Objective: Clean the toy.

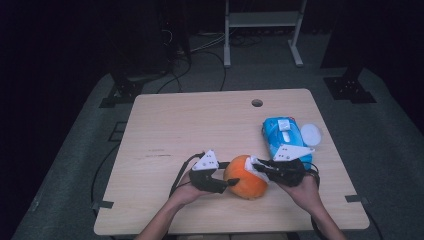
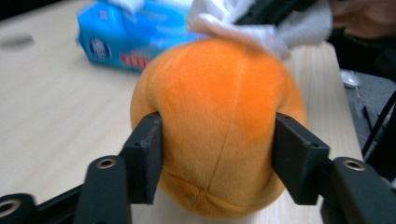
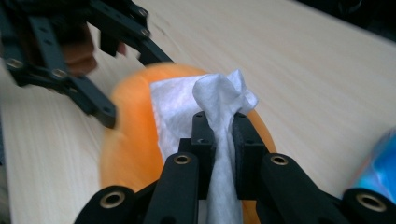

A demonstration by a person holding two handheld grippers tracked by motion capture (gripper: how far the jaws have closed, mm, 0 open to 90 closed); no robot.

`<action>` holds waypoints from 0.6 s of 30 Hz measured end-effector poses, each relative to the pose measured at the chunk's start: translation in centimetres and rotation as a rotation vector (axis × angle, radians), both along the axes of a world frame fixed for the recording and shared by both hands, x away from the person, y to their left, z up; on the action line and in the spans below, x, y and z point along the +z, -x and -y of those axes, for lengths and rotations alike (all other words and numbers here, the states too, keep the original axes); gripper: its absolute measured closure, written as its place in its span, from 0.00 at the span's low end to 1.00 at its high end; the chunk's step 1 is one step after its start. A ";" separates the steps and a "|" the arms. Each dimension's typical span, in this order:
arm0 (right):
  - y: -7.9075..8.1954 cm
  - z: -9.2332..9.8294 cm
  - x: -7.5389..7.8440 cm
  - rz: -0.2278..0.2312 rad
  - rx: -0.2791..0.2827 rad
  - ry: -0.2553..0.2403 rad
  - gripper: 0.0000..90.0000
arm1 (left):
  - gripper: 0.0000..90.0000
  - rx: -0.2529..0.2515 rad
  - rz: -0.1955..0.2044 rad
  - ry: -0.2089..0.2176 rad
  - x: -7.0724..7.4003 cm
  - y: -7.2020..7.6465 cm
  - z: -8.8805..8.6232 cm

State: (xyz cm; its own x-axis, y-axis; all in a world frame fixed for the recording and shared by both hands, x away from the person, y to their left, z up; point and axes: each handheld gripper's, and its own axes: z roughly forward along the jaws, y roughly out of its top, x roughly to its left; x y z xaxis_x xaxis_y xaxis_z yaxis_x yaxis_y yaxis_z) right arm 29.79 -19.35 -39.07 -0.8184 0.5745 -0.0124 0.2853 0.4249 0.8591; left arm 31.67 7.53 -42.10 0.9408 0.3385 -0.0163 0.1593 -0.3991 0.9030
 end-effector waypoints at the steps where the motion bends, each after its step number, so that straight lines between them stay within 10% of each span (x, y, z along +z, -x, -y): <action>1: 0.3 -0.4 0.5 0.012 0.019 -0.019 0.90 | 0.46 0.003 0.026 0.002 0.5 0.2 0.0; 7: 0.7 -1.7 0.9 0.038 0.059 -0.001 0.90 | 0.45 -0.001 0.051 -0.025 0.5 0.3 -0.3; 13: 0.0 -0.4 -0.7 -0.047 0.054 0.008 0.90 | 0.19 0.025 -0.089 0.015 -0.6 -0.9 -0.5; 18: 0.8 -1.1 0.3 0.004 0.056 0.033 0.90 | 0.36 -0.003 0.006 -0.028 0.0 0.2 0.2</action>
State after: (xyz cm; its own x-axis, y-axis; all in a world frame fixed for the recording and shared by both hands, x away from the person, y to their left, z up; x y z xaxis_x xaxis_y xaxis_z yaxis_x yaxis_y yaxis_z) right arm 29.02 -18.23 -38.77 -0.8489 0.5274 -0.0342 0.2569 0.4684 0.8453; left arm 31.48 7.32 -42.07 0.9420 0.3355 -0.0014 0.1527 -0.4250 0.8922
